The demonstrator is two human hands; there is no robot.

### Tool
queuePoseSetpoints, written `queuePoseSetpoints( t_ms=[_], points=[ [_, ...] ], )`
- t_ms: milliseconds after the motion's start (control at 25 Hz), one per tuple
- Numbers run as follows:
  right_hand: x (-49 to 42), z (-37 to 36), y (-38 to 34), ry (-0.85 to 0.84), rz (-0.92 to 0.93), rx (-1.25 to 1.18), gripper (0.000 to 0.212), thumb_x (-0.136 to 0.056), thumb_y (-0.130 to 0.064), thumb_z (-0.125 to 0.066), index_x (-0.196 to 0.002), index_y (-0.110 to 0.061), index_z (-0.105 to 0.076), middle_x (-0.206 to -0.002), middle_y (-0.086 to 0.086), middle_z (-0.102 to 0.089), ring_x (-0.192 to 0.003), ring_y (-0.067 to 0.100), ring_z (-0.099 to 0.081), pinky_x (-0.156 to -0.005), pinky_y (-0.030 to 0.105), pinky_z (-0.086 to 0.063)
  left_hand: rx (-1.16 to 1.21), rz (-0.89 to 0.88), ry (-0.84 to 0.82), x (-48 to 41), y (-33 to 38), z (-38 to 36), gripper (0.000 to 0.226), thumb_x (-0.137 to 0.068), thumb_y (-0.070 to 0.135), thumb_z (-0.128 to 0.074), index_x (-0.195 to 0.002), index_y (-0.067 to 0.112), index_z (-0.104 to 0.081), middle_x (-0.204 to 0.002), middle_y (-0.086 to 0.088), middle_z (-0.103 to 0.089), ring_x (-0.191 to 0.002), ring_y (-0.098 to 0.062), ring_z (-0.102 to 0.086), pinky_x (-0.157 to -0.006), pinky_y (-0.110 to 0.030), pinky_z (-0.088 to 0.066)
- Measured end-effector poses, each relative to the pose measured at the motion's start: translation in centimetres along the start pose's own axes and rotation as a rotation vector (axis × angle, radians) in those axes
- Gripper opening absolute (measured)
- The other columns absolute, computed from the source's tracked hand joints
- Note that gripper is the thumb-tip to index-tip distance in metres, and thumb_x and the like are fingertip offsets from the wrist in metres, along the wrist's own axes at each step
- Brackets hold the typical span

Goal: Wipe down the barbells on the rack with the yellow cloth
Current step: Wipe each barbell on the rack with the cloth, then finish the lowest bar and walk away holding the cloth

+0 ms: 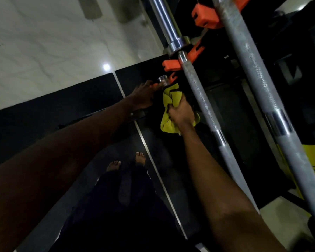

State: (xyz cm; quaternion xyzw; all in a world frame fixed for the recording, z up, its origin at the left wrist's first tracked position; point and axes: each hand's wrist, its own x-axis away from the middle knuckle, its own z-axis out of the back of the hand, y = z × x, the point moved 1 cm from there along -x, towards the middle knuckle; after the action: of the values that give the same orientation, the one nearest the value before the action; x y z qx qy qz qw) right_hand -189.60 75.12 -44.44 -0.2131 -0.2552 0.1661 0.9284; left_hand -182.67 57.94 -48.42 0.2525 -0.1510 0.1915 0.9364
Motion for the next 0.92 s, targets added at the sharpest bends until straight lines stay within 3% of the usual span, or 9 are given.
queuePoseSetpoints(
  t_ms=[160,320,400,480,640,800,920],
  points=[
    [1.3,0.4,0.4,0.054,-0.015,0.032,0.059,-0.084,-0.037,-0.069,-0.130,-0.008,-0.045,-0.129,0.020,-0.060,-0.120,0.039,-0.057,-0.099,0.044,-0.045,0.011,-0.015,-0.016,-0.1,-0.3,0.6,0.069,-0.088,0.029,-0.056,-0.150,0.038,-0.027,-0.139,-0.019,-0.039,-0.117,-0.045,-0.047,-0.095,-0.055,-0.044],
    [4.6,1.0,-0.4,0.156,-0.003,0.036,0.069,-0.081,-0.034,-0.073,-0.135,-0.003,-0.045,-0.132,0.022,-0.055,-0.123,0.039,-0.052,-0.100,0.045,-0.044,0.079,-0.081,-0.122,0.3,-1.0,1.2,0.074,-0.076,0.038,-0.047,-0.148,0.021,-0.039,-0.145,-0.026,-0.037,-0.121,-0.050,-0.048,-0.100,-0.054,-0.042],
    [7.3,1.2,-0.3,0.165,-0.041,0.004,0.068,-0.081,-0.034,-0.074,-0.135,-0.003,-0.048,-0.133,0.021,-0.054,-0.125,0.038,-0.051,-0.100,0.045,-0.044,0.050,-0.167,-0.203,0.8,-1.0,2.0,0.074,-0.074,0.036,-0.046,-0.146,0.017,-0.041,-0.146,-0.019,-0.039,-0.125,-0.043,-0.048,-0.104,-0.049,-0.041],
    [10.8,1.4,0.7,0.227,-0.115,-0.079,0.062,-0.079,-0.035,-0.075,-0.129,-0.005,-0.056,-0.128,0.020,-0.059,-0.120,0.038,-0.055,-0.096,0.042,-0.046,0.044,-0.243,-0.232,2.8,0.7,3.9,0.069,-0.079,0.027,-0.053,-0.146,0.017,-0.040,-0.150,-0.013,-0.039,-0.130,-0.036,-0.046,-0.108,-0.045,-0.038],
    [20.1,0.7,4.3,0.379,-0.323,-0.244,0.055,-0.077,-0.029,-0.079,-0.122,-0.006,-0.057,-0.122,0.018,-0.065,-0.113,0.036,-0.060,-0.092,0.040,-0.049,0.101,-0.394,-0.270,7.3,4.5,4.1,0.053,-0.090,0.013,-0.059,-0.141,0.009,-0.048,-0.141,-0.018,-0.050,-0.128,-0.033,-0.049,-0.106,-0.034,-0.036],
    [30.7,0.0,8.9,0.512,-0.550,-0.342,0.059,-0.077,-0.030,-0.080,-0.129,-0.012,-0.058,-0.126,0.015,-0.065,-0.116,0.035,-0.061,-0.096,0.041,-0.049,0.027,-0.586,-0.382,12.8,10.7,1.5,0.051,-0.091,0.016,-0.063,-0.140,0.012,-0.049,-0.141,-0.016,-0.052,-0.129,-0.033,-0.049,-0.105,-0.033,-0.036],
    [38.6,-1.4,12.4,0.585,-0.697,-0.354,0.062,-0.072,-0.041,-0.077,-0.125,-0.011,-0.061,-0.121,0.017,-0.066,-0.111,0.037,-0.063,-0.092,0.043,-0.052,-0.026,-0.739,-0.466,17.5,15.4,-0.8,0.051,-0.091,0.014,-0.063,-0.140,0.010,-0.049,-0.140,-0.017,-0.051,-0.129,-0.031,-0.048,-0.104,-0.029,-0.034]
  ],
)
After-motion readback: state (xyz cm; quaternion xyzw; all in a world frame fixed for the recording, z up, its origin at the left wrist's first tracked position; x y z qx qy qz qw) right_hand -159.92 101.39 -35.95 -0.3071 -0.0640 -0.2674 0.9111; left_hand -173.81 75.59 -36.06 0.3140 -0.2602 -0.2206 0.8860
